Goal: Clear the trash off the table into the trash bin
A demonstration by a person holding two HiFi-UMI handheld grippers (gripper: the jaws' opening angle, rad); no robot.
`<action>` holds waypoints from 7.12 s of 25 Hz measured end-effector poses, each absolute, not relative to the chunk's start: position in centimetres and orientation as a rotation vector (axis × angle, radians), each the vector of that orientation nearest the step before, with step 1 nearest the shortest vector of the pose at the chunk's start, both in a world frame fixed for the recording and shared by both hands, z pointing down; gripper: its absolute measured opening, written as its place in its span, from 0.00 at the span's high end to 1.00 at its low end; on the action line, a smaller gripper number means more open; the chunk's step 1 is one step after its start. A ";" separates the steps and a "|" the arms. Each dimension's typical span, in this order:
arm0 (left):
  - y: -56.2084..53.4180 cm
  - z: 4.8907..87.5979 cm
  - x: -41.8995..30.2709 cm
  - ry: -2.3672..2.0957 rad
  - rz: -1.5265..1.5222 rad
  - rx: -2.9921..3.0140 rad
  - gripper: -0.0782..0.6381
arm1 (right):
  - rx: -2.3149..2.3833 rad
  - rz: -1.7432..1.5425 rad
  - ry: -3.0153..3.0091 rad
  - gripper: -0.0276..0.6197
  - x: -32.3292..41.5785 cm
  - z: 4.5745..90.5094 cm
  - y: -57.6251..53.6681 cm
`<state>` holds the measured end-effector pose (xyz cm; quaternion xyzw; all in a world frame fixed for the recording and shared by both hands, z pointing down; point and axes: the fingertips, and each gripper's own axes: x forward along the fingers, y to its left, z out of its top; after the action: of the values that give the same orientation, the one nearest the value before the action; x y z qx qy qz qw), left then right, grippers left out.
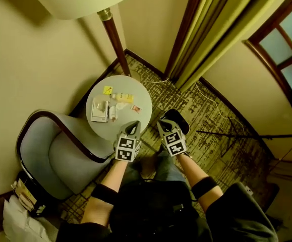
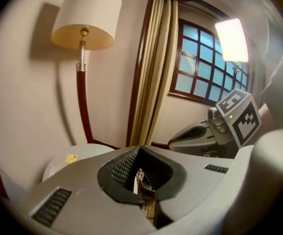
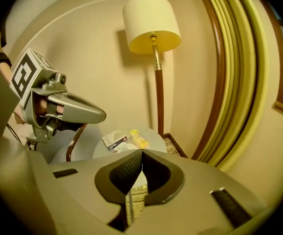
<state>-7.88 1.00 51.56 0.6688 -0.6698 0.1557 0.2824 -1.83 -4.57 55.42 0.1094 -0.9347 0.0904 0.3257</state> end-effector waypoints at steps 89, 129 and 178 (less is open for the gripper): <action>9.8 62.9 -20.1 -1.957 0.281 1.330 0.89 | -0.134 0.048 -2.008 0.90 -16.2 82.2 -3.3; -4.2 46.9 -4.1 -1.725 0.382 1.995 0.89 | 0.563 0.298 -2.590 0.90 3.1 47.4 -9.4; -16.8 101.0 13.3 -1.191 0.720 1.985 0.89 | 0.809 0.707 -2.061 0.88 18.4 108.9 -15.3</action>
<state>13.25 -16.75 100.96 0.7666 -0.4600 0.2782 0.3511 18.37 -15.28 108.87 0.3196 -0.8138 0.2789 0.3972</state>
